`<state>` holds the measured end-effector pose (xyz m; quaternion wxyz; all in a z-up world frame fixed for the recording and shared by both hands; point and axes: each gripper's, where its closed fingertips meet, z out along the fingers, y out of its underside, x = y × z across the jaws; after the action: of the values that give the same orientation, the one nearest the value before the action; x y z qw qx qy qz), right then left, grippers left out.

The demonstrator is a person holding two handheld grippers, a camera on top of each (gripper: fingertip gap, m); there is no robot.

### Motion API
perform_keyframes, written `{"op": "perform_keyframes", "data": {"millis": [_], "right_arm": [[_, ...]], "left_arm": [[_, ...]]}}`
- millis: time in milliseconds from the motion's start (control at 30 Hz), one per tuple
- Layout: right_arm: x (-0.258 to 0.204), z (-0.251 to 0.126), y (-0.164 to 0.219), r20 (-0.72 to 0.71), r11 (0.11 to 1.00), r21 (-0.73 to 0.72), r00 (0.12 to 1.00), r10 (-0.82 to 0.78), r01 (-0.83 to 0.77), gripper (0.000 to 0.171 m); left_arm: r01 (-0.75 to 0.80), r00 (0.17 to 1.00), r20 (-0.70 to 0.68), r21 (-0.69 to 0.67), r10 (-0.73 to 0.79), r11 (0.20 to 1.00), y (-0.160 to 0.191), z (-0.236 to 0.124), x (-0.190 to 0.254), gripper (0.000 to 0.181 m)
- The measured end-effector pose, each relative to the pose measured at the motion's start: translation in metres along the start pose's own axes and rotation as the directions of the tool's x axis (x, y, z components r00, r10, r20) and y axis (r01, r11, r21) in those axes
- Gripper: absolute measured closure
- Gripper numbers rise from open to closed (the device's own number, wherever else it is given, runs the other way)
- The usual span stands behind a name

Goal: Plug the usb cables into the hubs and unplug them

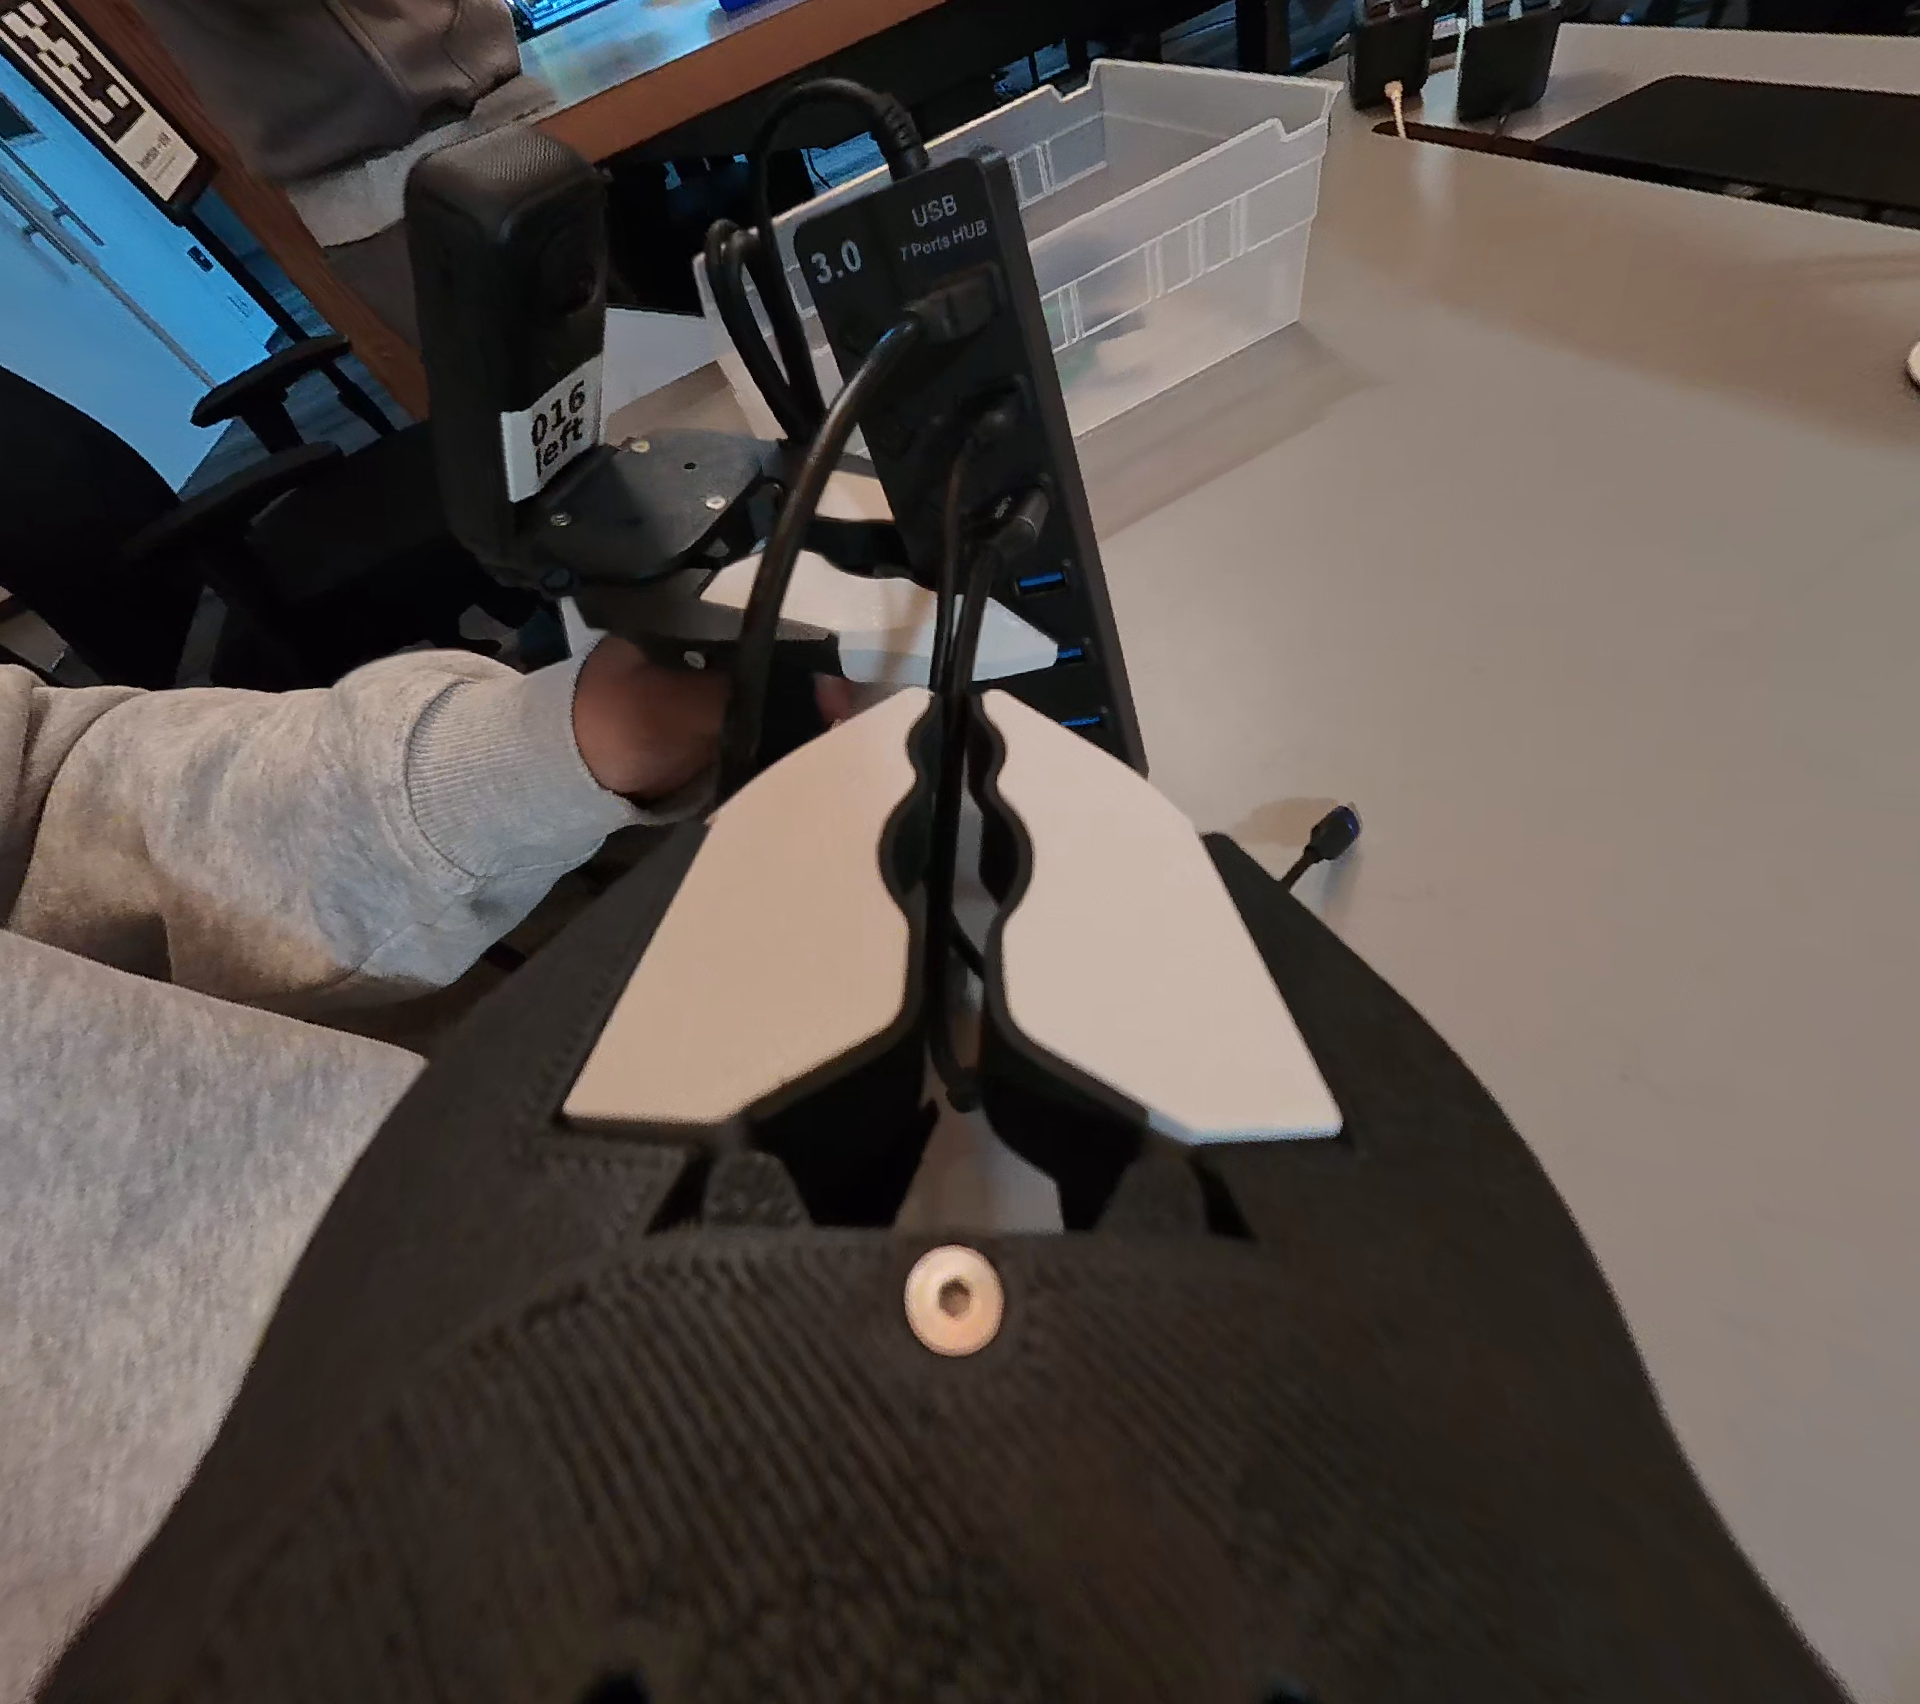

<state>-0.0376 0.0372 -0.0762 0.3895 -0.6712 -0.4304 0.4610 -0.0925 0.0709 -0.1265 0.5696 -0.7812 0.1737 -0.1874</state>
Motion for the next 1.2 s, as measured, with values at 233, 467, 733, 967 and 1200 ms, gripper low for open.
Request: {"op": "perform_keyframes", "data": {"millis": [233,467,733,967,1200], "right_arm": [[0.007,0.001,0.0,-0.093,0.995,-0.008,0.991,-0.101,0.1,0.162],[0.006,0.001,-0.001,-0.145,0.981,-0.024,0.97,-0.194,0.193,0.166],[0.005,-0.001,-0.003,-0.154,0.973,-0.018,0.961,-0.231,0.231,0.166],[0.002,0.0,-0.003,-0.157,0.965,-0.017,0.952,-0.261,0.262,0.166],[0.001,-0.001,-0.004,-0.171,0.96,-0.008,0.945,-0.278,0.281,0.166]], "left_arm": [[0.009,1.0,-0.02,-0.012,-0.01,1.0,0.003,0.002,0.005,0.155],[-0.087,0.996,-0.013,-0.02,0.087,0.996,0.002,0.003,0.014,0.154],[-0.143,0.99,-0.012,-0.025,0.143,0.989,0.002,0.004,0.02,0.153],[-0.149,0.988,-0.034,-0.021,0.148,0.989,0.002,0.004,0.023,0.153],[-0.165,0.985,-0.061,-0.013,0.164,0.986,0.002,0.004,0.029,0.153]]}}
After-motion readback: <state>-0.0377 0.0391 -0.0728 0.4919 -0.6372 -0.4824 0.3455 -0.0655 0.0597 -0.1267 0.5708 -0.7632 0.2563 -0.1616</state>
